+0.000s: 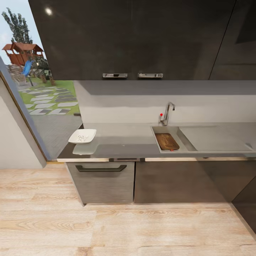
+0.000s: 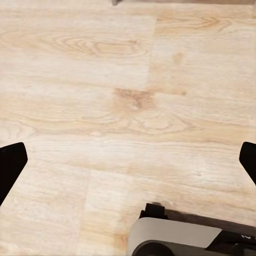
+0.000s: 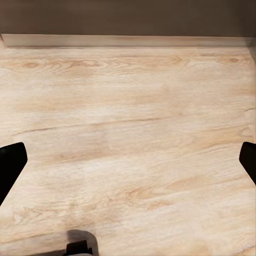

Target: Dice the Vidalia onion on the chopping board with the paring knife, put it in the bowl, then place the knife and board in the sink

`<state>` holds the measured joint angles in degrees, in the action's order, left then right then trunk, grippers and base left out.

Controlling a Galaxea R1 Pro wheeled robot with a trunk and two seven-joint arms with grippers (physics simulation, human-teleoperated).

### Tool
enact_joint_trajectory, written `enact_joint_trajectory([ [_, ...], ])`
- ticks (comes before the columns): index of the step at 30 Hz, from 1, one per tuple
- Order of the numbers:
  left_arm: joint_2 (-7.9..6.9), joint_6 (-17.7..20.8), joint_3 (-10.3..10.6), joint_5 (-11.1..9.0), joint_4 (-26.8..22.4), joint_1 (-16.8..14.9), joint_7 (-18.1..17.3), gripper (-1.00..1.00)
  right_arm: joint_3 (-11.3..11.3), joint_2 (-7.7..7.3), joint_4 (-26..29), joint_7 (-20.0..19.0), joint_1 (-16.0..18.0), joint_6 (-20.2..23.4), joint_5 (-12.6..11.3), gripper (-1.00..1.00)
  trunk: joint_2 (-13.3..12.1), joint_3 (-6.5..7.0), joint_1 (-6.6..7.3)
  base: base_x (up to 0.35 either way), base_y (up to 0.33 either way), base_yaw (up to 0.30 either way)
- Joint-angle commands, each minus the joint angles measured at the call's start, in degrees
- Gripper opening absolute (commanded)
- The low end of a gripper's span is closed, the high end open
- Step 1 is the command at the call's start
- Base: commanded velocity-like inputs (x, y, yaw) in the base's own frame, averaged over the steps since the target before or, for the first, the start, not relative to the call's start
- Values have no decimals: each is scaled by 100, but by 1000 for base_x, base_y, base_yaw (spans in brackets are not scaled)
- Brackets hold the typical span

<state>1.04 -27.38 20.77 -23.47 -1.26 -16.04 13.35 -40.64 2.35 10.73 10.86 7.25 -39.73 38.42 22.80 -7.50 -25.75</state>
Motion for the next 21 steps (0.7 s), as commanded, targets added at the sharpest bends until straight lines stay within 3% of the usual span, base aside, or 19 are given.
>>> enact_joint_trajectory([
  [1,2,-13,50,-25,6,-5,34,100,-25,2,0,39,5,-9,61,100,12,-12,-3,0,0,0],
  [4,6,-13,52,-26,10,-5,34,100,-23,8,0,39,5,-9,60,100,12,-12,-3,0,0,0],
  [9,72,51,50,-51,559,25,51,100,-12,12,-4,74,5,15,42,100,12,-12,-3,0,0,0],
  [13,56,205,43,-52,578,263,76,100,-15,0,-126,95,5,79,37,100,12,-12,-3,0,0,0],
  [21,-171,795,32,-59,582,519,113,100,12,13,-421,66,5,111,51,100,12,-12,-3,0,0,0],
])
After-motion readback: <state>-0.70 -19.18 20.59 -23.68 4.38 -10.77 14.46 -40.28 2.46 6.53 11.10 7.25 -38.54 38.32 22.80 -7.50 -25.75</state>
